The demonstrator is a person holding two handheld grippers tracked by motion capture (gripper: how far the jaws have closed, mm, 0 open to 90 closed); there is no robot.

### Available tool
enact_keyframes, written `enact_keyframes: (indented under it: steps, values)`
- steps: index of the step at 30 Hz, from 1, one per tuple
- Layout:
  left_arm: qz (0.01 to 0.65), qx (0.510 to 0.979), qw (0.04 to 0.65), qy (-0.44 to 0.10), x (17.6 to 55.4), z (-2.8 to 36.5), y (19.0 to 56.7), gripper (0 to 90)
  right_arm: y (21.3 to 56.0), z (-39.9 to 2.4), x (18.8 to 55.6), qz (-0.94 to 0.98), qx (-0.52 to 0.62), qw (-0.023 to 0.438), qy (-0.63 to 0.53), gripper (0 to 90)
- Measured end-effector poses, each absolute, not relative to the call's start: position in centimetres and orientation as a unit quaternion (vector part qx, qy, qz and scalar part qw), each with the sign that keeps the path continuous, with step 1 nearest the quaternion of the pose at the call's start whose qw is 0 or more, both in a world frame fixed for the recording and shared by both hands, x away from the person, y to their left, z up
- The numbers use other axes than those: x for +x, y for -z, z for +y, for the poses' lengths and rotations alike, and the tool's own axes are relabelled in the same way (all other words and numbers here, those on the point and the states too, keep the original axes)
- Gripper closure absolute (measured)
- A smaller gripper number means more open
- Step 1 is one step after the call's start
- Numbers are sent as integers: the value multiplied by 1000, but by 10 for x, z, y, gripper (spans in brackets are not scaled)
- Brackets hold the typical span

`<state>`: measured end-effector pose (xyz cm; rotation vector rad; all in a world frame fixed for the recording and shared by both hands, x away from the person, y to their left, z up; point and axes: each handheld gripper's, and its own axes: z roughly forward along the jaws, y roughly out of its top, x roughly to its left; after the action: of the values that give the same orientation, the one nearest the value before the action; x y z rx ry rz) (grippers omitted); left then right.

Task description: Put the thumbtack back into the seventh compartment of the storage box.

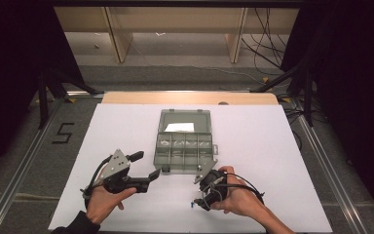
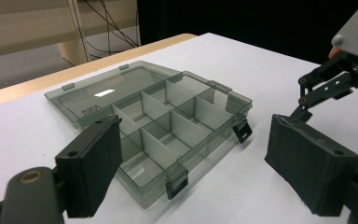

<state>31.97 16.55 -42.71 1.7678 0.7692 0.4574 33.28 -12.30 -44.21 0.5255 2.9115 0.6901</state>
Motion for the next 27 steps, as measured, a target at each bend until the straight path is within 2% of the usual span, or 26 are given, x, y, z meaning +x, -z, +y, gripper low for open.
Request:
enact_keyframes:
  steps: [4, 5, 8, 18, 25, 27]
  values:
    - [325, 746, 547, -196, 320, 166, 427, 175, 446, -121, 332, 960, 172, 38, -217, 420]
    - [324, 747, 546, -197, 320, 166, 427, 175, 449, -120, 332, 963, 170, 32, -208, 467]
    - [321, 749, 545, -198, 320, 167, 427, 177, 451, -119, 332, 965, 168, 25, -201, 521]
    - [322, 749, 545, -195, 321, 164, 428, 179, 462, -116, 334, 968, 169, -3, -185, 651]
    - [323, 750, 544, -193, 321, 163, 429, 180, 461, -112, 333, 971, 168, 15, -167, 731]
    - [325, 750, 544, -189, 321, 162, 430, 181, 461, -114, 335, 971, 170, 15, -170, 783]
